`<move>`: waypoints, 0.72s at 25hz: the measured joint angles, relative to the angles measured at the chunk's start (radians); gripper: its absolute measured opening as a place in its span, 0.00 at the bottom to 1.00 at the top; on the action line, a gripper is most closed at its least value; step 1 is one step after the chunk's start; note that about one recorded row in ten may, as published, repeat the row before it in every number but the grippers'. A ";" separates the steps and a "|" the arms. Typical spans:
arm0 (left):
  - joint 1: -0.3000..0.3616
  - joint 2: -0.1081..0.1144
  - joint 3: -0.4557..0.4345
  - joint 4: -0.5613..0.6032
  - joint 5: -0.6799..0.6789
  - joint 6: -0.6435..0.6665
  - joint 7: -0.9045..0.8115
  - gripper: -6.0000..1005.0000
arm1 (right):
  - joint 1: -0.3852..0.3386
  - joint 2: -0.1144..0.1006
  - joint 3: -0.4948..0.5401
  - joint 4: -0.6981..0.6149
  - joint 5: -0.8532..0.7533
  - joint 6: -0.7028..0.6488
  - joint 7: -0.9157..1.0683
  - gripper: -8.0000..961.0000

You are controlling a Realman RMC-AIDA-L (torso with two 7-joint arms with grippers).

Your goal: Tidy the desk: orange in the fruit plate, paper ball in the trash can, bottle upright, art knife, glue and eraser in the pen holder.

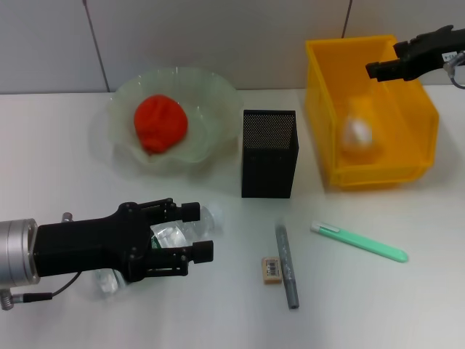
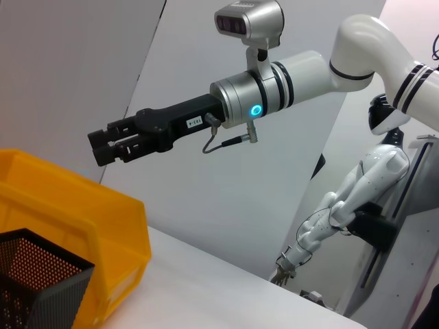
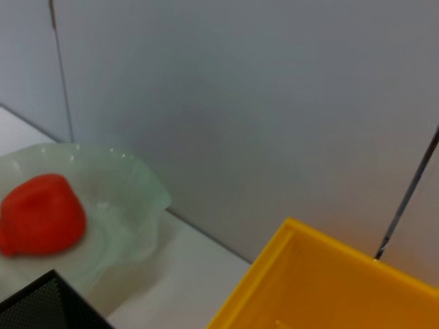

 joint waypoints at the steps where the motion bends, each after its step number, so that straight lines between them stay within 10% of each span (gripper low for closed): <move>1: 0.000 0.000 0.000 0.000 0.000 0.000 0.000 0.81 | -0.002 0.003 0.000 -0.002 0.000 0.008 -0.001 0.70; 8: 0.000 0.000 0.000 0.000 0.000 0.000 0.000 0.81 | -0.030 0.026 0.001 -0.008 0.059 0.129 -0.008 0.78; 14: -0.003 0.001 -0.012 0.002 0.000 0.001 0.008 0.81 | -0.138 0.022 0.011 0.017 0.538 0.131 -0.206 0.83; 18: -0.015 0.001 -0.026 0.009 -0.001 -0.004 0.009 0.81 | -0.249 -0.029 0.011 0.193 1.000 -0.241 -0.480 0.83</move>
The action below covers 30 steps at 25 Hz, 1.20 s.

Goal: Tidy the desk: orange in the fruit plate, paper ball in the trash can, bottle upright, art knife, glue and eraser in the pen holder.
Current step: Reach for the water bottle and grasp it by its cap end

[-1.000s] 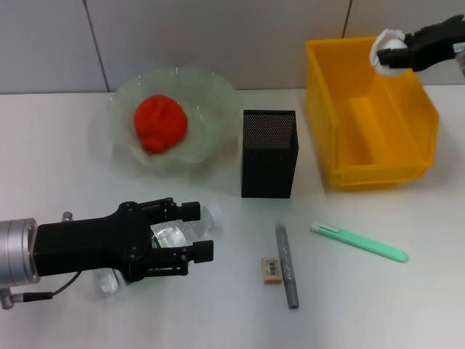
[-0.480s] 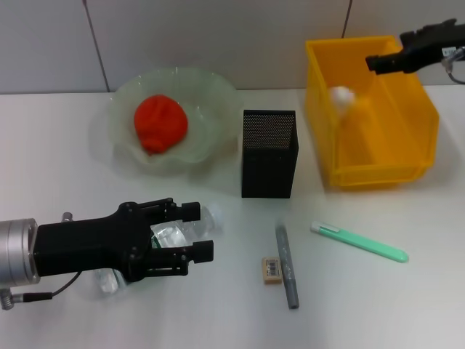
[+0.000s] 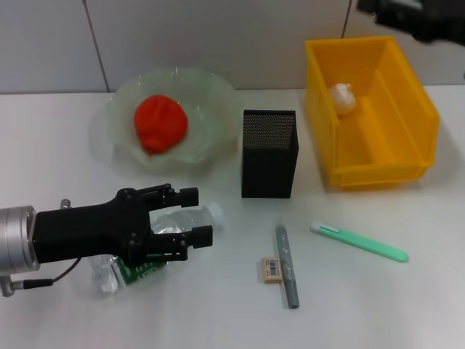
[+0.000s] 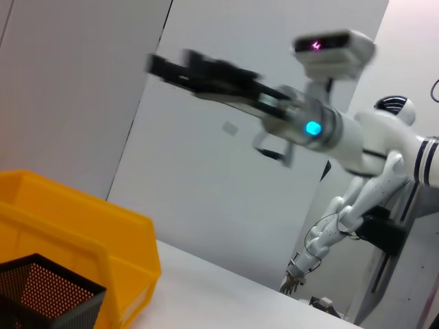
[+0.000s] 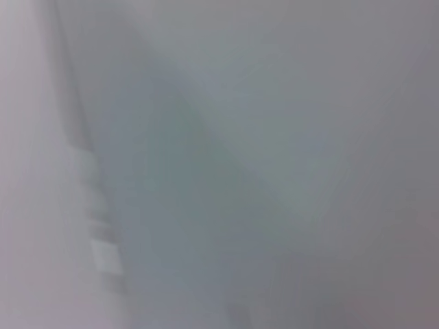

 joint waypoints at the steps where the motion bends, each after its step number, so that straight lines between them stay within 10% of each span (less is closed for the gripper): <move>1: -0.003 0.000 0.000 0.000 0.000 -0.001 0.000 0.81 | -0.007 -0.018 -0.001 0.035 0.021 -0.073 -0.018 0.83; 4: -0.010 0.000 0.000 0.000 0.003 -0.005 0.000 0.81 | -0.018 -0.076 -0.006 0.122 -0.009 -0.276 -0.042 0.83; 8: -0.019 0.001 0.004 -0.001 0.005 -0.013 0.000 0.81 | -0.034 -0.096 -0.002 0.143 -0.206 -0.388 -0.058 0.83; 19: -0.028 0.008 0.009 0.000 0.029 -0.053 -0.010 0.81 | -0.125 0.019 -0.001 0.022 -0.552 -0.254 -0.171 0.82; 30: -0.065 -0.010 0.007 0.080 0.082 -0.117 -0.064 0.81 | -0.138 0.024 0.001 0.018 -0.572 -0.240 -0.170 0.82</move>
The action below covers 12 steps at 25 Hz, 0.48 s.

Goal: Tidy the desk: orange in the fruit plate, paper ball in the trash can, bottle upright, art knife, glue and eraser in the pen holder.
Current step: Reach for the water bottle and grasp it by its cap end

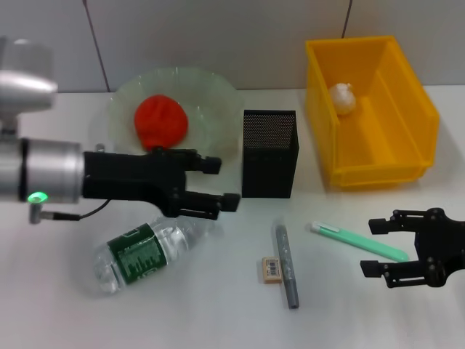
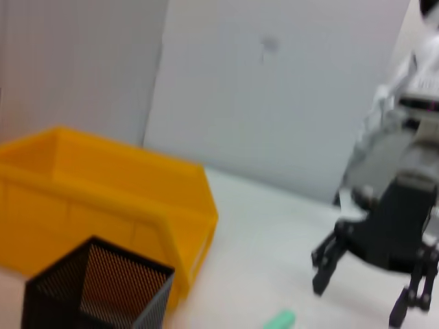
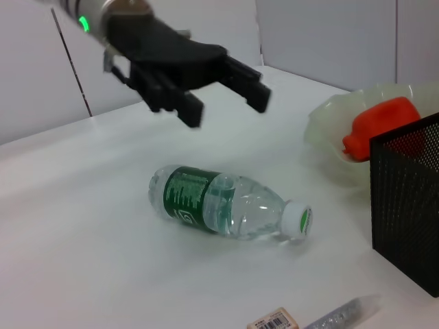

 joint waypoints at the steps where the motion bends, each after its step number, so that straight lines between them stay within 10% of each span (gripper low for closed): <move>1: -0.095 -0.031 0.004 0.160 0.186 -0.050 -0.176 0.81 | -0.001 0.000 0.000 0.000 0.000 0.000 0.001 0.82; 12: -0.284 -0.068 0.161 0.276 0.583 -0.189 -0.600 0.81 | -0.009 0.002 0.000 -0.005 -0.002 -0.001 0.005 0.82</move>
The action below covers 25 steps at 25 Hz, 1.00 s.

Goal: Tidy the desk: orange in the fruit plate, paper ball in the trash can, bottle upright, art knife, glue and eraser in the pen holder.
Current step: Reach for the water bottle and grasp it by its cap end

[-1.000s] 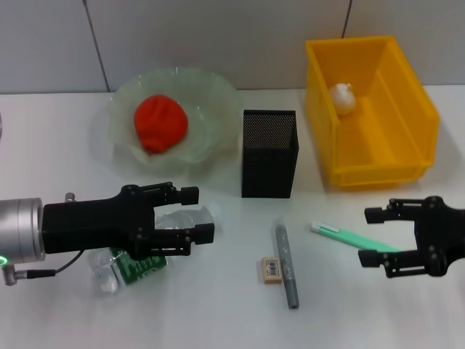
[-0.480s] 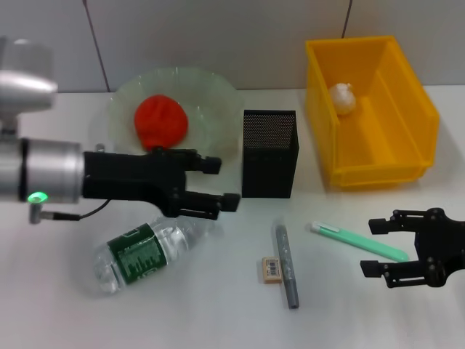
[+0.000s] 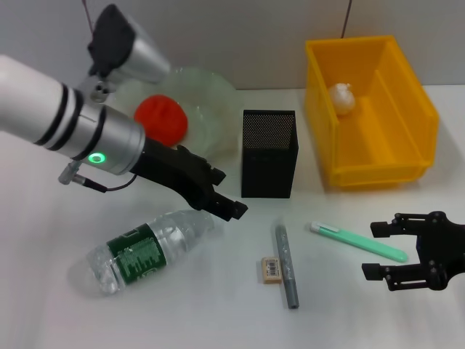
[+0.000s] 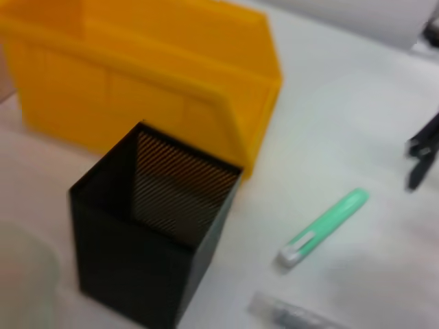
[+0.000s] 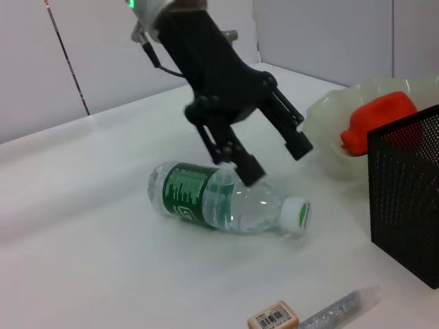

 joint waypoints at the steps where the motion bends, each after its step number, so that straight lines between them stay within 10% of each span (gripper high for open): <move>1: 0.000 0.000 0.000 0.000 0.000 0.000 0.000 0.81 | 0.000 0.000 0.000 0.000 0.000 0.000 0.000 0.82; 25: -0.038 -0.009 0.280 -0.080 0.140 -0.212 -0.233 0.81 | 0.001 0.004 0.000 -0.006 0.000 -0.002 0.025 0.82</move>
